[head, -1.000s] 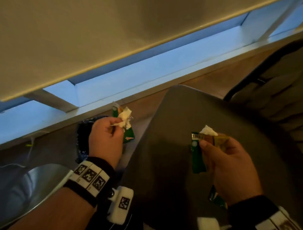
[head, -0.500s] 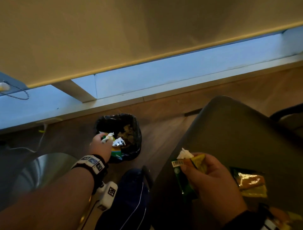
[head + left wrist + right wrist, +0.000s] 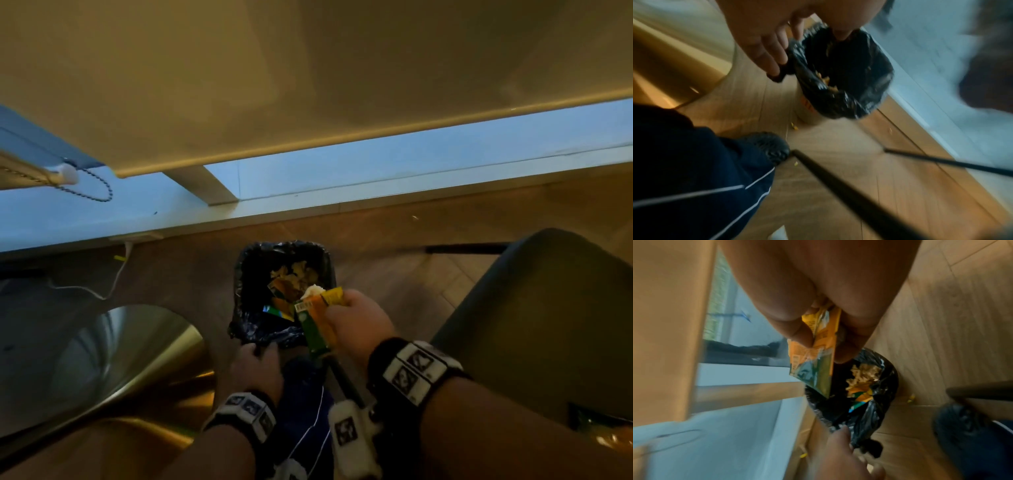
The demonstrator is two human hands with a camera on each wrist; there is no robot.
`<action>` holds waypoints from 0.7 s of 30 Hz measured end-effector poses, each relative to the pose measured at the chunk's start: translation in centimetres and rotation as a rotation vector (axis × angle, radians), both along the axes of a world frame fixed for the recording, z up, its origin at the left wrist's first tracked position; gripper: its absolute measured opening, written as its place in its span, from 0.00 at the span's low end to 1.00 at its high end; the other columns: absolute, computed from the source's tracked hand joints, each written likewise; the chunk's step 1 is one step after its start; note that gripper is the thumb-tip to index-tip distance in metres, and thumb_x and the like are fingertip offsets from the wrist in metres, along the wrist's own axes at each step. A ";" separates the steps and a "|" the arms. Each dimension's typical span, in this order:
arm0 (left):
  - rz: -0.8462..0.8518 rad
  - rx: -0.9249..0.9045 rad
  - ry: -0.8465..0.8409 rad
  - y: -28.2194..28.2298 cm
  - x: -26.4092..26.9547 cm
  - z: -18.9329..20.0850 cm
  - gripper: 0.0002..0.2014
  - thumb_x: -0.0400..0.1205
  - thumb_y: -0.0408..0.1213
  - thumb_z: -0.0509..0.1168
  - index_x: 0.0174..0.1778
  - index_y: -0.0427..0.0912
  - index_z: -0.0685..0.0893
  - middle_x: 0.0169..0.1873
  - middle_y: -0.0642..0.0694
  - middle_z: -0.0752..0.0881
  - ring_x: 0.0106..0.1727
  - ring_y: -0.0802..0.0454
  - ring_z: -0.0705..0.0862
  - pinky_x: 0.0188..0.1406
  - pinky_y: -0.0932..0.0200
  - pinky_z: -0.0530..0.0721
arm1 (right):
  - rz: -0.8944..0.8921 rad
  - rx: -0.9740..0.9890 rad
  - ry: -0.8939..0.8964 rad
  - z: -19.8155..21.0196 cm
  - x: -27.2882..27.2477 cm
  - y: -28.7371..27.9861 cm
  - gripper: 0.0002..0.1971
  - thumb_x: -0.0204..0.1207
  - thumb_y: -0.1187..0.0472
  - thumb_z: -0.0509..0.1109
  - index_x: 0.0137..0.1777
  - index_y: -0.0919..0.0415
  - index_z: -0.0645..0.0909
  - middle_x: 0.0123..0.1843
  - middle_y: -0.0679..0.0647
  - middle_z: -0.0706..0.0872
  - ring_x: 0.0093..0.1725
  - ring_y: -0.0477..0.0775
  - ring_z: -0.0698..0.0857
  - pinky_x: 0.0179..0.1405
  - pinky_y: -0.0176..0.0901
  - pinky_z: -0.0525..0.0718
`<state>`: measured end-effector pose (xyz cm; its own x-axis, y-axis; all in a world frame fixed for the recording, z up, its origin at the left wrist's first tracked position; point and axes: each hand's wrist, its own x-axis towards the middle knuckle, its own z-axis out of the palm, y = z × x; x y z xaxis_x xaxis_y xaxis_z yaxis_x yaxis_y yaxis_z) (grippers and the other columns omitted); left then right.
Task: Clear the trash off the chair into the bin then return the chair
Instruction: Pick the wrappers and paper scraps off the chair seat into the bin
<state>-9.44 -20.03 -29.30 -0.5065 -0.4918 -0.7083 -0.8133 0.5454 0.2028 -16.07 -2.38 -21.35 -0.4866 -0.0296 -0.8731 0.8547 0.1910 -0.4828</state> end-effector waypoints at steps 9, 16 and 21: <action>-0.064 0.119 -0.100 -0.6 2.7 0.2 0.25 0.80 0.48 0.65 0.71 0.41 0.73 0.68 0.37 0.78 0.67 0.40 0.77 0.66 0.49 0.75 | -0.057 0.002 -0.036 -5.1 -2.2 -1.7 0.31 0.79 0.50 0.68 0.82 0.50 0.67 0.76 0.56 0.79 0.70 0.60 0.81 0.71 0.57 0.80; -0.370 0.184 0.160 3.3 -0.9 4.8 0.25 0.79 0.53 0.62 0.70 0.46 0.74 0.64 0.40 0.80 0.61 0.44 0.80 0.62 0.41 0.80 | -0.212 -0.205 0.067 7.0 2.5 3.8 0.05 0.81 0.55 0.68 0.52 0.46 0.85 0.51 0.51 0.88 0.51 0.51 0.87 0.56 0.53 0.88; -0.603 0.325 0.429 11.2 -2.1 12.1 0.23 0.80 0.48 0.64 0.72 0.56 0.71 0.70 0.48 0.75 0.68 0.50 0.74 0.70 0.42 0.74 | -0.299 0.054 0.303 14.4 10.3 14.8 0.07 0.78 0.61 0.71 0.45 0.47 0.88 0.32 0.45 0.86 0.30 0.45 0.81 0.28 0.41 0.77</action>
